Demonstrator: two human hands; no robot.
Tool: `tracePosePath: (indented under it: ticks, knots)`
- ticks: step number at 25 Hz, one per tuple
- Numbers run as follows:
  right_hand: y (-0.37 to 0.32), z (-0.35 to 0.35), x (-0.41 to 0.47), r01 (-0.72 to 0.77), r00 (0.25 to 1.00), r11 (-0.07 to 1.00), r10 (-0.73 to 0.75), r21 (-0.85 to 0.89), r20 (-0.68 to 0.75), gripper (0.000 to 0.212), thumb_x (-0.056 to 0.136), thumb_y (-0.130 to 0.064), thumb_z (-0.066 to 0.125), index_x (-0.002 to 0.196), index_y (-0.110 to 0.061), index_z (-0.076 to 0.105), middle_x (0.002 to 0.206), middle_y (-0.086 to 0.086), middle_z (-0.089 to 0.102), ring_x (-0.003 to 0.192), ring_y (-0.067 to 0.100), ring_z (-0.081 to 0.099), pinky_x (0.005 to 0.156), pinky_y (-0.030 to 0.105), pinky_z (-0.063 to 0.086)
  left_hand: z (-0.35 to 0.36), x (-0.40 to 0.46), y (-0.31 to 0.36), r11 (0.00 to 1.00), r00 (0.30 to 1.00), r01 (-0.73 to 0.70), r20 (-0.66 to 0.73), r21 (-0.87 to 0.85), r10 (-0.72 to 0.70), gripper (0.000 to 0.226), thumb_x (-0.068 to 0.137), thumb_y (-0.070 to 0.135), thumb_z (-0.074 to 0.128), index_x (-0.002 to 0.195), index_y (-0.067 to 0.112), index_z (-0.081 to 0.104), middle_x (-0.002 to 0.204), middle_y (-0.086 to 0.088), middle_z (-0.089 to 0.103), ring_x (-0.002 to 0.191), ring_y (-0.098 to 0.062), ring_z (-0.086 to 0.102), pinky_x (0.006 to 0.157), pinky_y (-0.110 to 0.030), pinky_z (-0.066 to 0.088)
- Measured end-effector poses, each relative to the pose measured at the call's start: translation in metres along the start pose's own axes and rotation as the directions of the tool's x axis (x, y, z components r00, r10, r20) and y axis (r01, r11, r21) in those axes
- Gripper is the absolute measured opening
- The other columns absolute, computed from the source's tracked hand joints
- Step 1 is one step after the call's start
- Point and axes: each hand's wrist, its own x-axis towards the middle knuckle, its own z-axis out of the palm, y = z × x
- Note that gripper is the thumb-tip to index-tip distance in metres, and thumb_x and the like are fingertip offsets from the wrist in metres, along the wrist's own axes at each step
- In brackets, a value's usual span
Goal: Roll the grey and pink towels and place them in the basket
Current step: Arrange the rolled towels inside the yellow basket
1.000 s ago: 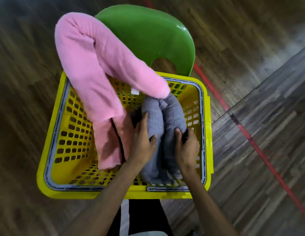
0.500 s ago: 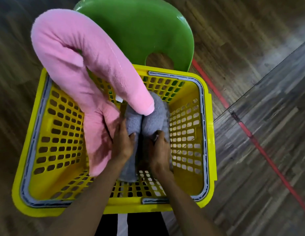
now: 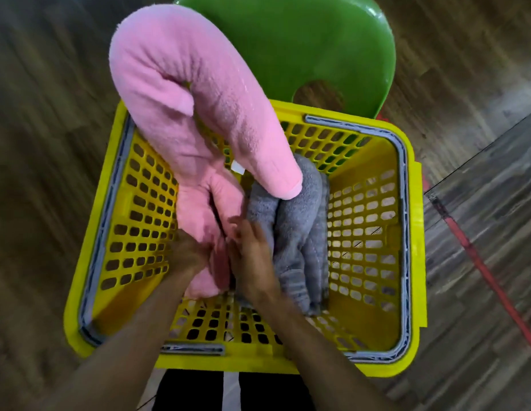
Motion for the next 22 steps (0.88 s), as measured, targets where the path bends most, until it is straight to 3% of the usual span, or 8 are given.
tracePosePath:
  ticks: [2,4,6,11,13,15,18,22]
  knots:
    - [0.001,0.031,0.027,-0.076,0.982,0.988,0.098,-0.136,0.164,0.065,0.092,-0.007,0.048,0.152,-0.009,0.024,0.151,0.025,0.025,0.137,0.039,0.033,0.111,0.039,0.031,0.001,0.008,0.000,1.000,0.997,0.003,0.080,0.023,-0.005,0.089,0.086,0.036,0.069,0.142,-0.013,0.021,0.143,-0.031,0.040,0.126,-0.042,0.047,0.099,-0.042,0.045]
    - [0.013,0.052,0.047,-0.250,0.946,0.940,0.288,-0.233,0.149,0.076,0.097,-0.009,0.048,0.155,-0.006,-0.001,0.158,0.025,0.005,0.145,0.039,0.015,0.118,0.041,0.019,-0.001,0.018,-0.003,0.995,0.997,-0.059,0.054,0.083,0.054,0.085,0.084,0.030,0.072,0.140,-0.014,0.025,0.139,-0.029,0.045,0.125,-0.039,0.050,0.096,-0.040,0.045]
    - [0.026,0.057,0.057,-0.332,0.926,0.886,0.372,-0.323,0.069,0.081,0.098,-0.021,0.049,0.152,-0.001,-0.008,0.154,0.025,0.018,0.142,0.039,0.025,0.114,0.042,0.025,-0.005,0.023,-0.006,0.981,0.995,-0.093,0.043,0.170,0.087,0.085,0.082,0.029,0.074,0.139,-0.012,0.027,0.140,-0.028,0.044,0.127,-0.039,0.047,0.098,-0.040,0.042]
    - [0.046,0.028,0.068,-0.338,0.914,0.845,0.400,-0.415,0.069,0.061,0.095,-0.027,0.059,0.140,0.004,0.031,0.132,0.021,0.054,0.120,0.035,0.055,0.094,0.038,0.045,-0.016,0.019,-0.003,0.876,0.966,-0.194,-0.067,0.442,0.248,0.069,0.084,0.009,0.070,0.137,-0.005,0.029,0.135,-0.022,0.047,0.123,-0.036,0.050,0.097,-0.039,0.045]
    - [0.037,0.022,0.073,-0.336,0.914,0.885,0.389,-0.324,0.117,0.035,0.094,-0.035,0.061,0.105,-0.002,0.056,0.109,0.020,0.062,0.103,0.027,0.060,0.084,0.035,0.044,-0.020,0.018,-0.003,0.850,0.952,-0.210,-0.096,0.483,0.290,0.063,0.085,0.004,0.067,0.136,-0.002,0.030,0.131,-0.021,0.050,0.118,-0.036,0.054,0.094,-0.041,0.048]
    - [0.025,0.037,0.073,-0.365,0.907,0.910,0.396,-0.196,0.146,0.033,0.095,-0.037,0.059,0.082,-0.007,0.059,0.095,0.019,0.060,0.093,0.022,0.059,0.079,0.032,0.041,-0.020,0.019,-0.005,0.845,0.947,-0.239,-0.077,0.478,0.311,0.056,0.091,0.002,0.055,0.139,-0.001,0.026,0.131,-0.022,0.050,0.118,-0.037,0.053,0.092,-0.041,0.048]
    - [0.018,0.069,0.051,-0.485,0.861,0.874,0.482,-0.025,0.161,0.058,0.094,-0.032,0.062,0.134,0.004,0.038,0.127,0.021,0.058,0.117,0.034,0.057,0.093,0.033,0.043,-0.028,0.021,-0.009,0.819,0.956,-0.258,0.012,0.512,0.294,0.060,0.093,0.017,0.059,0.140,0.000,0.027,0.134,-0.020,0.048,0.121,-0.033,0.052,0.092,-0.036,0.045]
    - [0.034,0.062,0.050,-0.519,0.842,0.851,0.491,0.085,0.222,0.060,0.087,-0.041,0.070,0.125,-0.003,0.044,0.103,0.009,0.060,0.100,0.027,0.059,0.087,0.038,0.049,-0.038,0.018,-0.011,0.859,0.941,-0.315,0.016,0.403,0.338,0.052,0.093,0.035,0.058,0.130,0.001,0.043,0.128,-0.021,0.050,0.118,-0.034,0.050,0.088,-0.039,0.044]
